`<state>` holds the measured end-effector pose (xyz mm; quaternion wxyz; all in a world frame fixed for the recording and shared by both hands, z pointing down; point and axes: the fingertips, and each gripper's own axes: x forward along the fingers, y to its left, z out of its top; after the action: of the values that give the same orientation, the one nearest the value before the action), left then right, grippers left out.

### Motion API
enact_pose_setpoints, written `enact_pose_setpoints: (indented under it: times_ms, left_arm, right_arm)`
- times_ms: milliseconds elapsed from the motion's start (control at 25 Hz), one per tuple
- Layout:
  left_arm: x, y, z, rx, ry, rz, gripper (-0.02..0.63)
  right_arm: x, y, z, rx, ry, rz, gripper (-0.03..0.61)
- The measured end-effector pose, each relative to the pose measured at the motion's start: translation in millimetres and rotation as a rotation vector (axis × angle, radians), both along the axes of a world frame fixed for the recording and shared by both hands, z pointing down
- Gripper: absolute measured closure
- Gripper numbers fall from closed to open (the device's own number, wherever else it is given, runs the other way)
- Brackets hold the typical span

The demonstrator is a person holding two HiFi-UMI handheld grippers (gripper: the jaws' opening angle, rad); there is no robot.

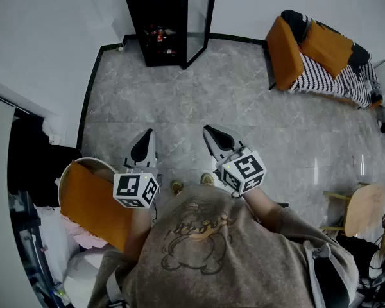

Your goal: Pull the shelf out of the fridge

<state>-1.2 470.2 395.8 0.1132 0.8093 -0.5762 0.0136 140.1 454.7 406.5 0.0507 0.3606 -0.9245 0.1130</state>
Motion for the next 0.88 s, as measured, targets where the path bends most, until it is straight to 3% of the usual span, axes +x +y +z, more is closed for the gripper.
enact_pose_setpoints:
  times_ms: [600, 880]
  left_arm:
    - [-9.1, -5.6, -0.5, -0.005, 0.012, 0.007, 0.609]
    - [-23.2, -3.2, 11.1, 0.008, -0.029, 0.059, 0.609]
  right_arm:
    - [-1.2, -4.6, -3.1, -0.006, -0.046, 0.011, 0.557]
    - [-18.6, 4.2, 8.1, 0.001, -0.058, 0.041, 0.557]
